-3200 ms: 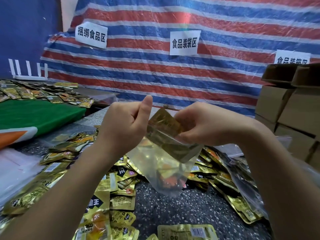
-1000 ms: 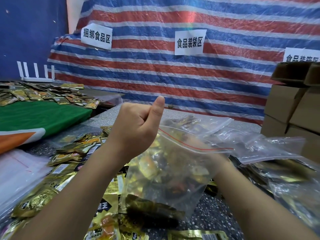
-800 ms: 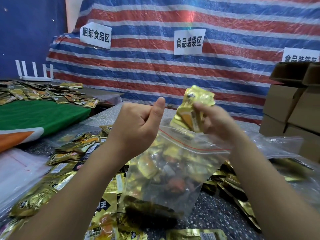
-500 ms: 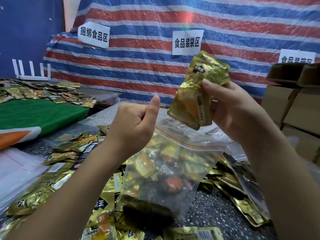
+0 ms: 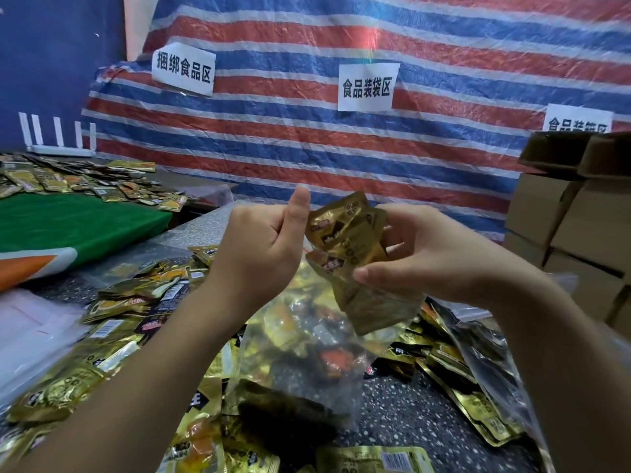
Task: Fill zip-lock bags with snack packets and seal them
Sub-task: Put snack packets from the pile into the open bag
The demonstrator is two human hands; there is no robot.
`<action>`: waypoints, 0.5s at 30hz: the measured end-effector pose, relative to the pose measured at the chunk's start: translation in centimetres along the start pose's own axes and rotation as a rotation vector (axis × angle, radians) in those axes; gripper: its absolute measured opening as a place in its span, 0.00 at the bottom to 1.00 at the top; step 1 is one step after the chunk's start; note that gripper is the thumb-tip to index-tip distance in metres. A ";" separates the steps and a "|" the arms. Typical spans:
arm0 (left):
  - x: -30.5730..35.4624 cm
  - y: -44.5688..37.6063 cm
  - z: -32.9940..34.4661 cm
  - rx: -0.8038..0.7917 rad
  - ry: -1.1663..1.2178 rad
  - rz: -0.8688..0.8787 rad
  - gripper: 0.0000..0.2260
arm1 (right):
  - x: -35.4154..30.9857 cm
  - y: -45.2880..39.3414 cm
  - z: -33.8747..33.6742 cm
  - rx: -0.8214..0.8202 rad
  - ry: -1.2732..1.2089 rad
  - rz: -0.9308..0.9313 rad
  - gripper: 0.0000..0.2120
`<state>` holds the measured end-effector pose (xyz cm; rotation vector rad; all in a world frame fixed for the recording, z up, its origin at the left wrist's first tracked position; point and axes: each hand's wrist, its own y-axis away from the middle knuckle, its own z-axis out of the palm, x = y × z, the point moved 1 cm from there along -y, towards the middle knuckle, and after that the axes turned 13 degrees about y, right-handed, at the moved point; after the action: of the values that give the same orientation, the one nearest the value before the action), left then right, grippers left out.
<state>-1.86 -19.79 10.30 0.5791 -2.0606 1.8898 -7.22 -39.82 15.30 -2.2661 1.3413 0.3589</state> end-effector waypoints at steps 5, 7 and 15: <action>-0.2 -0.1 0.1 0.001 -0.014 0.021 0.30 | 0.0 0.1 -0.5 -0.018 0.111 0.027 0.18; -0.3 0.0 0.1 -0.009 -0.015 0.040 0.29 | 0.0 0.2 -0.7 -0.068 0.140 0.037 0.18; -0.1 0.1 0.2 -0.027 -0.088 0.181 0.27 | -1.1 0.3 -1.4 -0.195 0.213 0.033 0.19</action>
<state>-1.78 -19.95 10.16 0.4914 -2.2594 1.9635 -8.06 -39.85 16.88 -2.5034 1.5085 0.2762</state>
